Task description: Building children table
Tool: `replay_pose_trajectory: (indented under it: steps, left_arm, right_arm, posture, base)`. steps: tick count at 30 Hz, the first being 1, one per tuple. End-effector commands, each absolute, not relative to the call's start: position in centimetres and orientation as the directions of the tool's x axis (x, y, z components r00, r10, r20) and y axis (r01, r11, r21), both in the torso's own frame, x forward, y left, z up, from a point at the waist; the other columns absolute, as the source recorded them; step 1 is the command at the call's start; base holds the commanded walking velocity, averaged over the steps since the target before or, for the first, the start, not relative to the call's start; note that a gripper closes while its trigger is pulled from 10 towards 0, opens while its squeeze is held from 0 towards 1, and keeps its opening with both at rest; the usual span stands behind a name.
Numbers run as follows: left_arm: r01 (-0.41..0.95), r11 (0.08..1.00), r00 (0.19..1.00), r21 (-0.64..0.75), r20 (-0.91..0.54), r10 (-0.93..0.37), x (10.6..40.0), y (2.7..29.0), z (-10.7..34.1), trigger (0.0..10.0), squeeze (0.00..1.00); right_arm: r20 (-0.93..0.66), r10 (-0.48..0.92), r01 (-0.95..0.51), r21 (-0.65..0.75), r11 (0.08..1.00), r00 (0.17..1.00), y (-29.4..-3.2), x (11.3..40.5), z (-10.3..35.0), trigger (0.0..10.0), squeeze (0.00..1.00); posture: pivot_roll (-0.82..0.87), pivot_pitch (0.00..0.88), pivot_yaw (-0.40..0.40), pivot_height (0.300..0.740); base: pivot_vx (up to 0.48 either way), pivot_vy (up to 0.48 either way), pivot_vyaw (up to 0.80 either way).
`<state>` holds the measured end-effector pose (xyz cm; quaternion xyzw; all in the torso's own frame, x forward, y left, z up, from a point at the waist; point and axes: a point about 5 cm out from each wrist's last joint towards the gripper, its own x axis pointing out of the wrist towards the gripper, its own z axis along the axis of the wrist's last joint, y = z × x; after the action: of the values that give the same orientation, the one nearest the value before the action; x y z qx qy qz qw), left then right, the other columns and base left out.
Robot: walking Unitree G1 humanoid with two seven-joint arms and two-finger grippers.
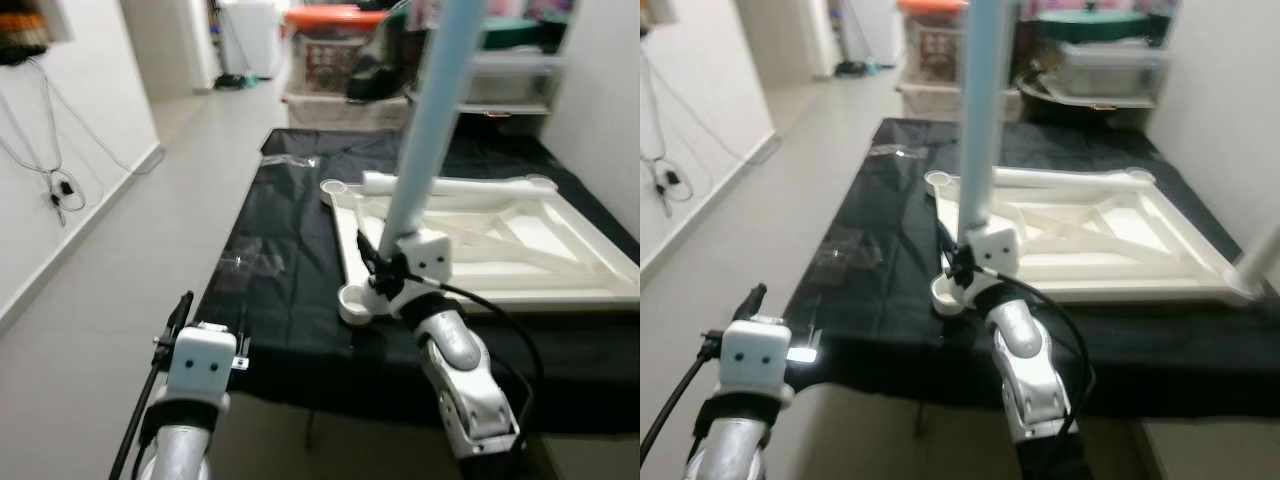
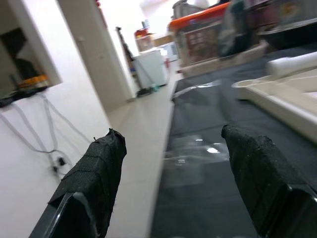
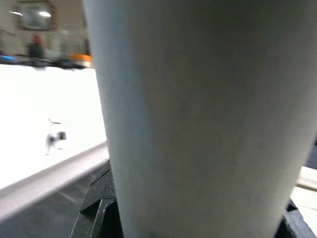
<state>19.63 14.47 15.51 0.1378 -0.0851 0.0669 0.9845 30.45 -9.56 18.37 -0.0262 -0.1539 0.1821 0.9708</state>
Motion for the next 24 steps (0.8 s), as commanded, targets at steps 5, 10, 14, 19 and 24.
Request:
replay_pose_trajectory:
  steps: [5,10,14,19,24]
  left_arm:
    - [-0.146,0.956,0.977,0.256,0.192,0.097,19.71,14.19,15.62,10.0,0.00]
    - [-0.155,0.956,0.975,0.250,0.196,0.106,19.72,14.28,15.68,10.0,0.00]
    - [-0.157,0.956,0.975,0.249,0.193,0.110,19.73,14.34,15.67,10.0,0.00]
    - [-0.164,0.951,0.974,0.261,0.196,0.115,19.69,14.35,15.71,10.0,0.00]
    - [-0.146,0.953,0.976,0.265,0.198,0.094,19.67,14.12,15.67,10.0,0.00]
  right_arm:
    - [0.307,0.352,-0.336,-0.107,0.936,0.884,-10.03,30.34,18.63,10.0,0.00]
    - [0.316,0.350,-0.335,-0.105,0.936,0.882,-10.08,30.44,18.87,10.0,0.00]
    - [0.321,0.350,-0.334,-0.106,0.937,0.880,-10.10,30.52,18.95,10.0,0.00]
    - [0.322,0.350,-0.333,-0.109,0.937,0.880,-10.18,30.63,19.01,10.0,0.00]
    - [0.323,0.350,-0.332,-0.111,0.937,0.879,-10.24,30.67,19.04,10.0,0.00]
  posture:
    - [0.09,0.000,-0.058,0.740]
    - [0.09,0.000,-0.058,0.740]
    - [0.09,0.000,-0.056,0.740]
    - [0.09,0.000,-0.056,0.740]
    - [0.09,0.000,-0.059,0.740]
  base:
    - [0.259,0.000,0.00]
    - [0.255,0.000,0.00]
    - [0.000,0.000,0.00]
    - [0.000,0.000,0.00]
    - [0.107,0.000,0.00]
